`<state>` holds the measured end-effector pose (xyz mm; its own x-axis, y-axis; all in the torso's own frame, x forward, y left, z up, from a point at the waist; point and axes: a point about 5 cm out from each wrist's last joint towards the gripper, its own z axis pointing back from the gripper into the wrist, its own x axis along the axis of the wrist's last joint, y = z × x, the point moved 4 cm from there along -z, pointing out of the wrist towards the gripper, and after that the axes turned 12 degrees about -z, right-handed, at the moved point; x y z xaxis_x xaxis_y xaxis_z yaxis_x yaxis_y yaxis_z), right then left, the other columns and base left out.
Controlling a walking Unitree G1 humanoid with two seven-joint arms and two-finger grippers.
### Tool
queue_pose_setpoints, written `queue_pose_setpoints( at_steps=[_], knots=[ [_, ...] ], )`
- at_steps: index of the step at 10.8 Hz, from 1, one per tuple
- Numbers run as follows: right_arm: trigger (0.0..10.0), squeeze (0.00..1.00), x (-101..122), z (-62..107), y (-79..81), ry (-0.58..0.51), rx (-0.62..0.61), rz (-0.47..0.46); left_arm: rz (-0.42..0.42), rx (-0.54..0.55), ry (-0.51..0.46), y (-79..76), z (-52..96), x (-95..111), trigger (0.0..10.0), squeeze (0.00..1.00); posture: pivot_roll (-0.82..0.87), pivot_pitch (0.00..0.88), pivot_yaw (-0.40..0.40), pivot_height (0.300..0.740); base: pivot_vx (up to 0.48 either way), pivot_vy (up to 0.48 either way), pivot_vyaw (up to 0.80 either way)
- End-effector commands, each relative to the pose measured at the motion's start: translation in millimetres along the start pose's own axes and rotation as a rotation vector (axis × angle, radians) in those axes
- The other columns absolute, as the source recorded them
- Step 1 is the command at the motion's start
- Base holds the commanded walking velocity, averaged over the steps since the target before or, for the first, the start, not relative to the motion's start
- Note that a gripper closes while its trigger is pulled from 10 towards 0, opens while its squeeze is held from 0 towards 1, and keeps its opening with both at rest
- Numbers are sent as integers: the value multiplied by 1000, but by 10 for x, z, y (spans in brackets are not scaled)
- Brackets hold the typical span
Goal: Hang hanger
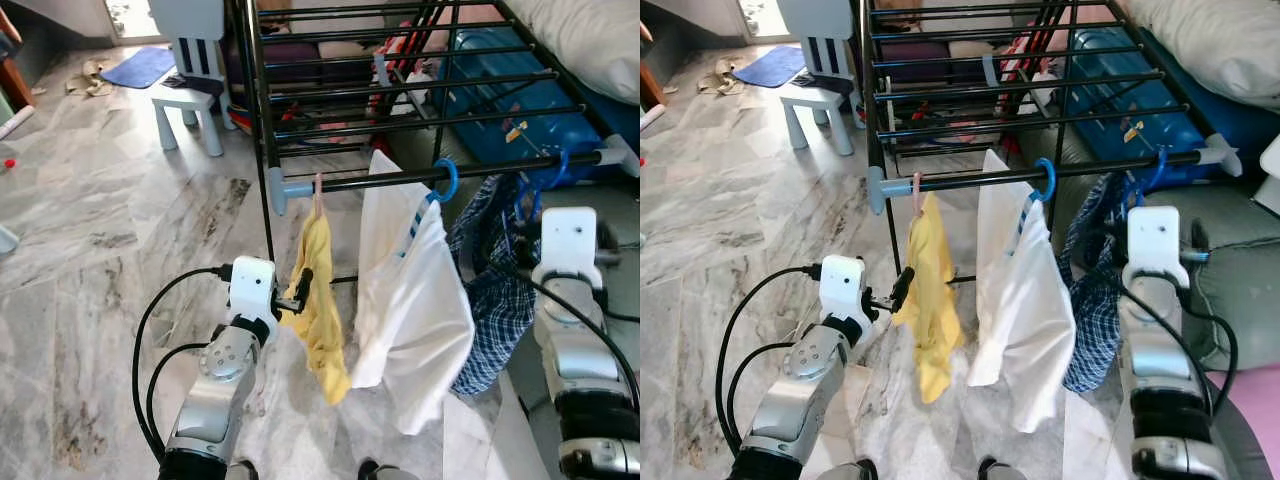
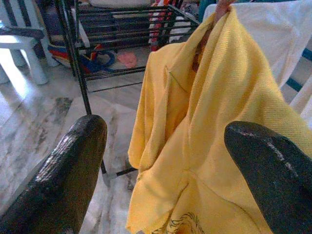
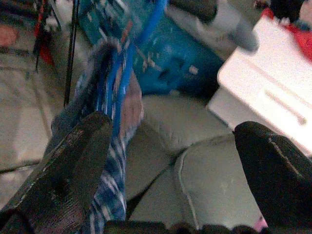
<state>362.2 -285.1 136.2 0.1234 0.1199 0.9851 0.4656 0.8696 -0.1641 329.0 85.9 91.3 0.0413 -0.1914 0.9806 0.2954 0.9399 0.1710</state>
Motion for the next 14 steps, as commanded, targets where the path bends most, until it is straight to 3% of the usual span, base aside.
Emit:
queue_pose_setpoints(
  at_steps=[1, 2, 5, 7, 9, 10, 11, 14],
  knots=[
    [10000, 0, -66, -47, -67, 48, -25, -17, 2, -6, -1, 2, 1, 27, 10000, 0, -53, 141, -15, 740, 0, 0, 0],
    [10000, 0, -164, -99, -57, 98, -17, 9, 8, -9, 1, -2, -3, 31, 10000, 0, -50, 150, -16, 740, 0, 0, 0],
    [10000, 0, -306, -172, 6, 186, 19, -28, 14, -20, 7, -19, -3, 28, 10000, 0, -47, 154, -19, 740, 0, 0, 0],
    [10000, 0, -285, -199, 103, 188, 92, -73, 19, -14, 14, 3, 7, 20, 10000, 0, -48, 159, -20, 740, 0, 0, 0],
    [10000, 0, -239, -274, 117, 190, 91, -60, 19, -32, 15, -46, -7, 22, 10000, 0, -49, 159, -15, 740, 0, 0, 0],
    [7961, 0, -198, -315, 86, 187, 87, -90, 15, -31, 15, -40, -15, 29, 10000, 0, -48, 160, -13, 740, 0, 0, 0],
    [0, 0, -184, -348, 46, 197, 77, -110, 14, -29, 17, -31, -11, 26, 10000, 0, -40, 160, -16, 740, 0, 0, 0],
    [0, 0, -181, -399, 18, 243, 95, -175, 11, -20, 31, -11, 8, 0, 10000, 0, -33, 163, -20, 740, 0, 0, 0]
  ],
)
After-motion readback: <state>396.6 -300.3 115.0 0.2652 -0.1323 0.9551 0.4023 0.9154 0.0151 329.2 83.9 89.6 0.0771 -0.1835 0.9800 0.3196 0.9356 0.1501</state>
